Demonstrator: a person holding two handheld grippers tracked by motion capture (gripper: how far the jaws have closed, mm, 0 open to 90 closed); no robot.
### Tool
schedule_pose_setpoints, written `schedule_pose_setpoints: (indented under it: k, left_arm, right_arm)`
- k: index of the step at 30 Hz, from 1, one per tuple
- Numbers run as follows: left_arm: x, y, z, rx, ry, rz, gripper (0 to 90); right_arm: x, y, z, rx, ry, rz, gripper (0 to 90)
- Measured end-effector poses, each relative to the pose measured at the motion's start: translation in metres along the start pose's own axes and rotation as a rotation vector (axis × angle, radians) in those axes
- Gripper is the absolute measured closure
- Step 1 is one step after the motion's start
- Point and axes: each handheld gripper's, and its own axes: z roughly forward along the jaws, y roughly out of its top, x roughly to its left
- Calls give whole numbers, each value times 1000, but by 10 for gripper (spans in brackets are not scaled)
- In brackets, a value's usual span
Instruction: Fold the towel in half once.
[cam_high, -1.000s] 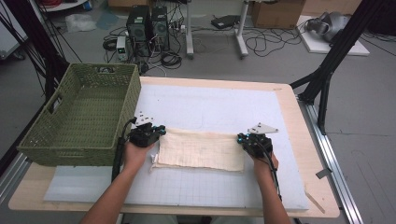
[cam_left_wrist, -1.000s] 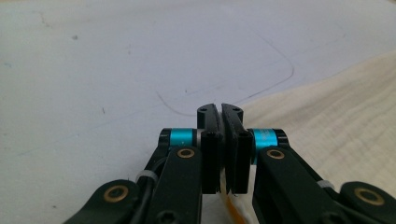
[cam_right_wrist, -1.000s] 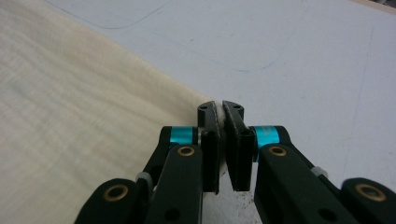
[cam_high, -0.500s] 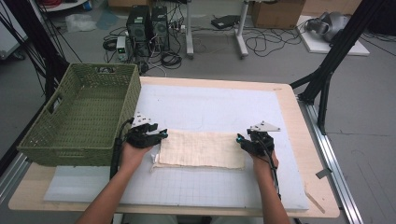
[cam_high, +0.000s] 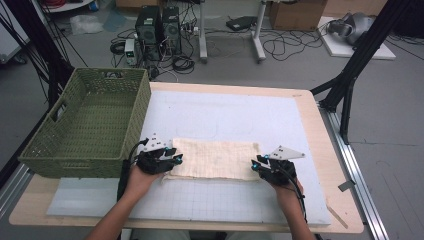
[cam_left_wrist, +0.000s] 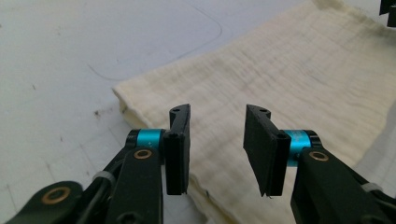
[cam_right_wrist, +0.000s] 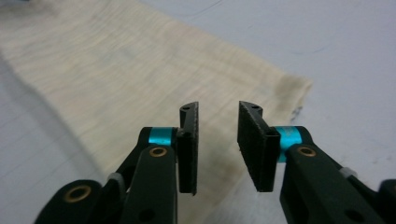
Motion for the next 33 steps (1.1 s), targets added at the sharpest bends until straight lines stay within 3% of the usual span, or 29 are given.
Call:
schedule_pose_setpoints:
  k: [3,7,14,16,17,19,21,23,24,25,27,28,30,32,33]
  left_arm:
    - [-2,-8,-2,36,7,2,636]
    - [-3,-14,-4,54,6,11,633]
    - [-10,-18,-7,78,15,48,629]
    - [-12,-20,-8,87,24,56,633]
    - [-13,-21,-9,84,27,58,635]
    - [-13,-22,-10,81,24,59,635]
    - [-12,-22,-11,77,27,53,627]
    - [-11,-22,-12,66,28,37,594]
    - [-9,-23,-14,42,13,8,570]
    - [-9,-23,-14,42,13,8,554]
    - [-5,-23,-17,5,-16,-24,549]
    - [-3,-22,-19,-19,-24,-40,489]
    - [-2,-19,-22,-62,-34,-61,457]
    - [-2,-15,-26,-127,-41,-60,328]
    - [-2,-15,-26,-127,-41,-60,287]
  right_arm:
    - [8,-5,-1,30,42,-26,703]
    - [10,-10,-3,63,52,-22,701]
    - [7,-16,-6,107,48,15,728]
    - [10,-16,-8,117,32,1,731]
    - [13,-16,-9,127,14,-42,731]
    - [14,-16,-10,127,8,-46,730]
    - [14,-17,-11,121,8,-40,693]
    - [14,-16,-16,97,-5,-39,598]
    - [14,-16,-19,83,-14,-36,559]
    - [14,-16,-19,83,-14,-36,559]
    - [13,-14,-25,50,-37,-23,460]
    - [10,-13,-32,-4,-50,6,351]
    - [10,-12,-34,-25,-47,22,300]
    - [8,-11,-41,-77,-70,41,192]
    - [8,-11,-41,-77,-70,41,192]
